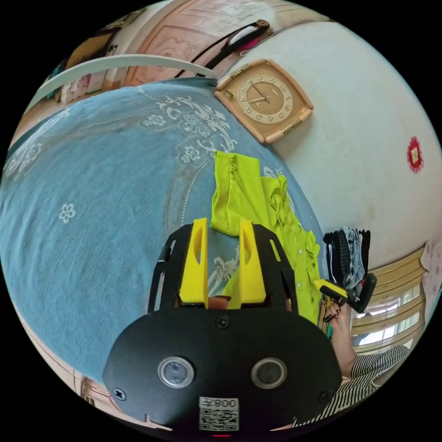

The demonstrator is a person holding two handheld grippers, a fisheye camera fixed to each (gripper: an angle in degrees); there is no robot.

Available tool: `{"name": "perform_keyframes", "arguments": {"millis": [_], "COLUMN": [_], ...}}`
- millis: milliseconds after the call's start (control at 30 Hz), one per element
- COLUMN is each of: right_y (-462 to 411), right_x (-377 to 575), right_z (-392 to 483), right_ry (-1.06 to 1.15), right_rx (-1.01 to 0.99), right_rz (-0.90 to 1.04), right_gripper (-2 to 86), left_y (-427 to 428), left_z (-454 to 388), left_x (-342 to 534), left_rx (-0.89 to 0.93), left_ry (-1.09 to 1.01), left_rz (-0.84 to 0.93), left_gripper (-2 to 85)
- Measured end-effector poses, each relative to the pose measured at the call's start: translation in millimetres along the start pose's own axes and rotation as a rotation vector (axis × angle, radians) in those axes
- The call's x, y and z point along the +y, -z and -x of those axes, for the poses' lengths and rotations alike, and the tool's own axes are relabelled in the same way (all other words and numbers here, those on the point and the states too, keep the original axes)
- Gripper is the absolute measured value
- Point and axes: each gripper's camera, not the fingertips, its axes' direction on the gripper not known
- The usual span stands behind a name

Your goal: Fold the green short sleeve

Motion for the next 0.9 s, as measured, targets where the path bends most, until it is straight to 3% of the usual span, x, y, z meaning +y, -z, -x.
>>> {"name": "perform_keyframes", "arguments": {"millis": [167, 267, 500, 700, 900], "right_y": [-25, -38, -87, -161, -217], "right_x": [-56, -96, -225, -298, -322], "right_z": [27, 43, 109, 176, 222], "right_ry": [0.023, 0.033, 0.134, 0.275, 0.407], "right_rx": [-0.047, -0.096, -0.151, -0.021, 0.198], "right_rz": [-0.019, -0.059, -0.083, 0.052, 0.129], "right_gripper": [0.5, 1.1, 5.5, 7.9, 6.8], "left_y": [14, 35, 57, 53, 60], "left_z": [-22, -37, -127, -167, -176], "left_x": [0, 7, 35, 61, 79], "left_rx": [-0.071, -0.022, -0.094, -0.151, -0.169], "left_ry": [-0.026, -0.052, -0.329, -0.422, -0.378], "left_rz": [0.020, -0.037, -0.033, 0.016, 0.022], "left_gripper": [3.6, 2.4, 1.6, 1.5, 1.3]}}
